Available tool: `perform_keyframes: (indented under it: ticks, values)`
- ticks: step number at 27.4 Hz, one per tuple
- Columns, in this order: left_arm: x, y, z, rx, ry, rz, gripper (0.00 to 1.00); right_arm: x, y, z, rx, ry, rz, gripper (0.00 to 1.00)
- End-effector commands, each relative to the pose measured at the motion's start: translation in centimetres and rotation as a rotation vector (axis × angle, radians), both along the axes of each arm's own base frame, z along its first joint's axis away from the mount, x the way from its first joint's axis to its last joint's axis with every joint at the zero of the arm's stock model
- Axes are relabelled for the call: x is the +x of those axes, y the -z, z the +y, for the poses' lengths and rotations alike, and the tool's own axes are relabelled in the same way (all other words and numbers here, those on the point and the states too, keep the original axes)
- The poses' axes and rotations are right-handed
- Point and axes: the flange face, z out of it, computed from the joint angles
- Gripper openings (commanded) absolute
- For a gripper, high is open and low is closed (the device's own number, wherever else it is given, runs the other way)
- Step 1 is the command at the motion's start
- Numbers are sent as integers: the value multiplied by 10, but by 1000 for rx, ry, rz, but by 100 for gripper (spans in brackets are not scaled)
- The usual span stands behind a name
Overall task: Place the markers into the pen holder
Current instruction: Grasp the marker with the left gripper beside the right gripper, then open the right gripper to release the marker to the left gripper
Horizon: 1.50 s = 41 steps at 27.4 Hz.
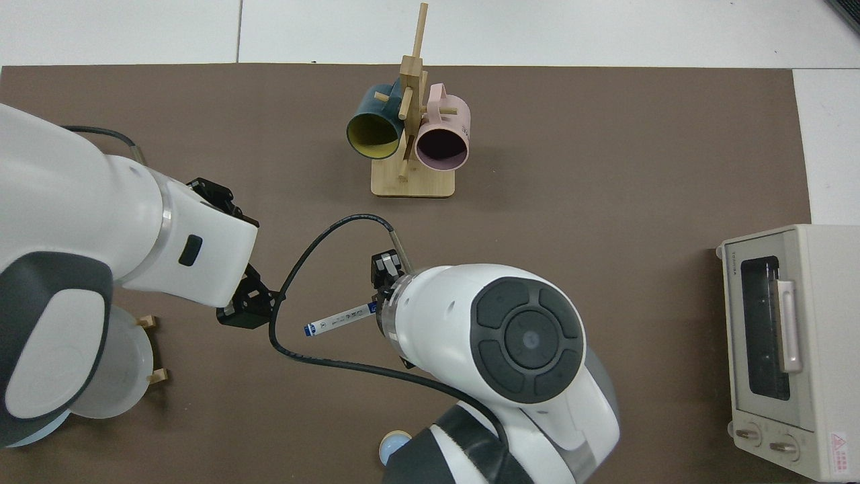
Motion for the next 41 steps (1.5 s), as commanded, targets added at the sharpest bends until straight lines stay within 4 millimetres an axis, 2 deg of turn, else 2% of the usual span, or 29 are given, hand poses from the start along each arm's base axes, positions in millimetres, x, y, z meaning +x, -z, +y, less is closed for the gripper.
perform_keyframes:
  ticks: [1,10,14,20,23,26,30,32,34,41]
  values:
    - [-12,7,-1,-4,-18,-6,91,3,-4,3,-17,3,-2,0]
    - [-14,10,-2,-7,-17,-20,86,3,-6,2,-38,-6,-6,0]
    - [-18,17,-6,4,-4,-10,79,4,-7,2,-37,-6,-7,0]
    - [-18,16,-7,-1,-8,-24,79,4,-7,2,-35,-7,-11,0]
    - [-19,13,-17,-17,3,-56,79,3,-8,4,-33,-12,-14,0]
    - [-18,13,-17,-16,-3,-59,78,4,-9,3,-27,-9,-23,0]
    - [-19,14,-17,-14,-4,-53,71,4,-8,3,-27,-9,-23,0]
    - [-20,14,-16,-11,-4,-49,58,4,-8,3,-27,-9,-23,0]
    - [-20,14,-16,-9,-3,-45,50,4,-8,3,-29,-9,-22,0]
    - [-20,15,-13,24,-9,-50,50,4,-8,3,-31,-11,-25,0]
